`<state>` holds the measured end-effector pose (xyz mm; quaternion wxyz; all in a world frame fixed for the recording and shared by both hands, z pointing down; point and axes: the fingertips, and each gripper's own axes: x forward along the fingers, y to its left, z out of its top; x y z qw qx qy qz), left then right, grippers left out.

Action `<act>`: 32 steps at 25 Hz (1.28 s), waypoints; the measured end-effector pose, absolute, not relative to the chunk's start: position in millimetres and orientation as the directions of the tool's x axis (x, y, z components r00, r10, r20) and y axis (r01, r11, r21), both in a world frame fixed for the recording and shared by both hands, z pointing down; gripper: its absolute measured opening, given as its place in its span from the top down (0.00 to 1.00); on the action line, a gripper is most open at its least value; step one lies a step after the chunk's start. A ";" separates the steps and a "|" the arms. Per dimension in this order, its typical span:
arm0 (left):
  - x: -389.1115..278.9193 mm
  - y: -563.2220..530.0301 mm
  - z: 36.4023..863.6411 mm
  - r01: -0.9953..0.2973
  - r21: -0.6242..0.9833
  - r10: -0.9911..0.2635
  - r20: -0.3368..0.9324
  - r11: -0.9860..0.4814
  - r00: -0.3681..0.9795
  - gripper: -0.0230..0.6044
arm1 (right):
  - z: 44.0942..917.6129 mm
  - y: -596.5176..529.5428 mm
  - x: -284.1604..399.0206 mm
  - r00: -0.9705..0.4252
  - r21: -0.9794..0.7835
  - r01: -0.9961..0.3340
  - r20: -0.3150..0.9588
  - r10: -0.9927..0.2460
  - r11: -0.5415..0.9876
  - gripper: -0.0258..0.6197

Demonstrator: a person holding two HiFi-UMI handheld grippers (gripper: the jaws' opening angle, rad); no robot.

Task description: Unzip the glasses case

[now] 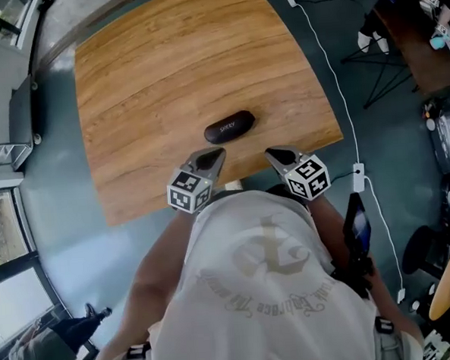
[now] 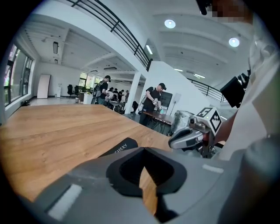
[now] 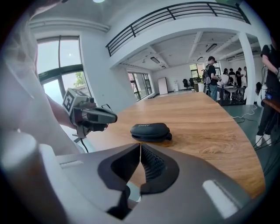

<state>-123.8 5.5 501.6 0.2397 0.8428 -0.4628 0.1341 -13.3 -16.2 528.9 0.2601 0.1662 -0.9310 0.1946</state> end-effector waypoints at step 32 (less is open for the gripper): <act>14.8 157.9 500.4 -0.880 0.386 -0.808 0.402 -0.277 0.431 0.95 | 507.0 113.2 102.8 -0.908 -0.421 -0.199 0.418 -0.005 0.885 0.95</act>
